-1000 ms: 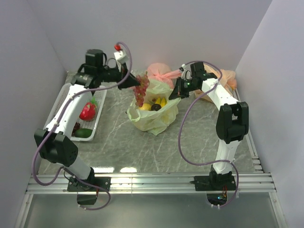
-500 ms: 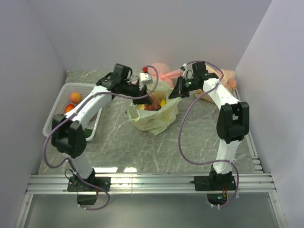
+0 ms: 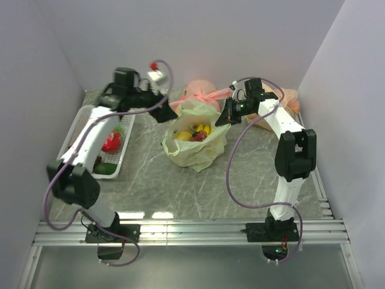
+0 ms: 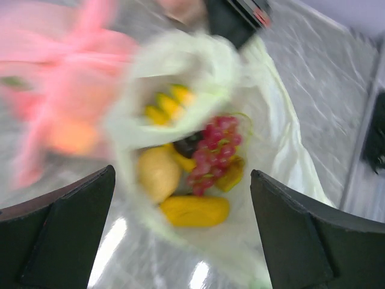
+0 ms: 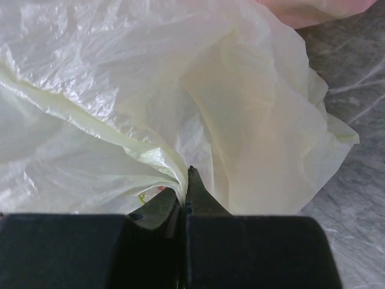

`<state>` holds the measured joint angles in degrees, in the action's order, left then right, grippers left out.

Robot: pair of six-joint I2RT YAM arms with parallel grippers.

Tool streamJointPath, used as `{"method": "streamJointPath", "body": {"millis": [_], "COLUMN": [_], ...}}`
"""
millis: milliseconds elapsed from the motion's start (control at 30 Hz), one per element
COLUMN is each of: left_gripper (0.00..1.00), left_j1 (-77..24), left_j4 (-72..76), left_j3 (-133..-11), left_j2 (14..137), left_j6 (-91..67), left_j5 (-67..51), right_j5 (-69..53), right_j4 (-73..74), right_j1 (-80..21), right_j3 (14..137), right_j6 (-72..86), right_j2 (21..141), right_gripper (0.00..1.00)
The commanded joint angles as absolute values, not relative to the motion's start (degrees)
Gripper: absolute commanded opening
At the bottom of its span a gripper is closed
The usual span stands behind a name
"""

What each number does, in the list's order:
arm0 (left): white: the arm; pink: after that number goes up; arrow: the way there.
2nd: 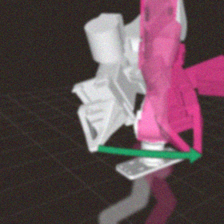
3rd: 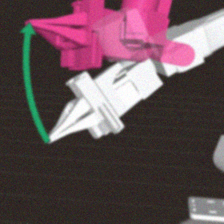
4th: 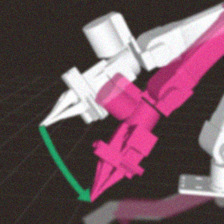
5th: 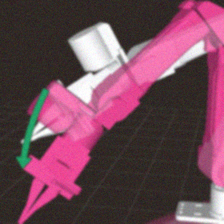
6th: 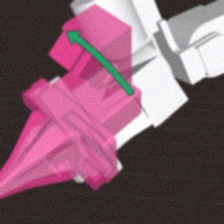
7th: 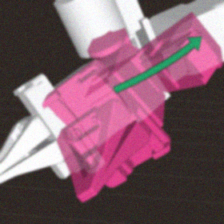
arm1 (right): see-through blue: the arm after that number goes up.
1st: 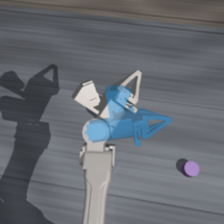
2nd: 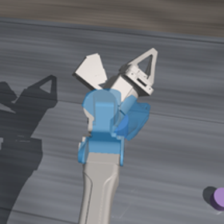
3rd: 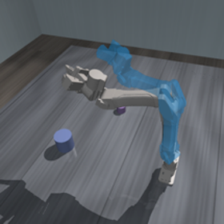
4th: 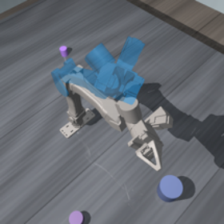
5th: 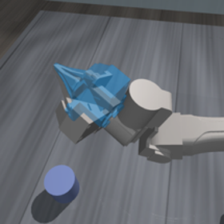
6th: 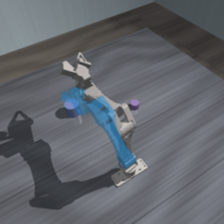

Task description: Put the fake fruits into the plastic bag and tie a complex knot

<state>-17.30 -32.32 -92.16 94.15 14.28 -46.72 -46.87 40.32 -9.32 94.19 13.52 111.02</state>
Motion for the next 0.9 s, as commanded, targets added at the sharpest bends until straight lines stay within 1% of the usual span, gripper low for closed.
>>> {"method": "streamJointPath", "body": {"millis": [0, 67, 100, 167, 200, 300, 333, 500, 533, 633, 733, 867], "left_gripper": [0.99, 0.99, 0.99, 0.99, 0.99, 0.99, 0.99, 0.95, 0.92, 0.86, 0.85, 0.83], "left_j1": [-10.7, -5.0, -0.7, 4.0, 7.5, 12.5, 13.4, 15.9, 16.0, 16.2, 16.2, 16.1], "left_j4": [-33.6, -38.5, -40.0, -44.3, -46.2, -49.0, -49.0, -48.2, -47.1, -45.8, -44.4, -40.8], "left_j3": [-92.2, -92.6, -92.7, -93.5, -94.4, -98.0, -99.3, -101.4, -101.5, -103.3, -105.4, -105.1], "left_j2": [86.1, 84.4, 84.0, 84.6, 86.6, 91.4, 92.7, 101.4, 102.5, 106.8, 111.3, 115.4], "left_j6": [8.3, 7.0, 6.6, 4.7, 4.1, 2.4, 1.5, 2.3, 2.9, 4.0, 4.7, 6.8], "left_j5": [-45.6, -42.4, -39.7, -36.3, -31.8, -24.5, -19.5, -8.7, -7.0, -4.7, -1.4, 3.4], "right_j5": [-45.9, -45.7, -45.6, -45.6, -45.7, -45.9, -46.0, -46.0, -45.8, -45.4, -45.2, -44.9], "right_j4": [41.5, 41.7, 41.7, 41.7, 41.6, 41.4, 41.2, 40.6, 40.6, 41.0, 41.0, 41.7], "right_j1": [-8.9, -8.8, -8.8, -8.8, -8.9, -8.9, -8.9, -8.9, -9.0, -8.9, -8.9, -8.8], "right_j3": [96.8, 96.8, 96.7, 96.4, 96.3, 96.0, 96.0, 96.2, 96.4, 96.9, 96.8, 96.8], "right_j6": [10.6, 10.0, 9.8, 9.8, 9.8, 9.9, 10.0, 10.7, 10.7, 10.5, 10.4, 9.8], "right_j2": [111.0, 111.0, 111.0, 110.9, 110.9, 111.4, 111.4, 112.1, 112.1, 112.2, 112.1, 111.9], "right_gripper": [0.00, 0.00, 0.00, 0.00, 0.00, 0.00, 0.00, 0.00, 0.00, 0.00, 0.00, 0.00]}}
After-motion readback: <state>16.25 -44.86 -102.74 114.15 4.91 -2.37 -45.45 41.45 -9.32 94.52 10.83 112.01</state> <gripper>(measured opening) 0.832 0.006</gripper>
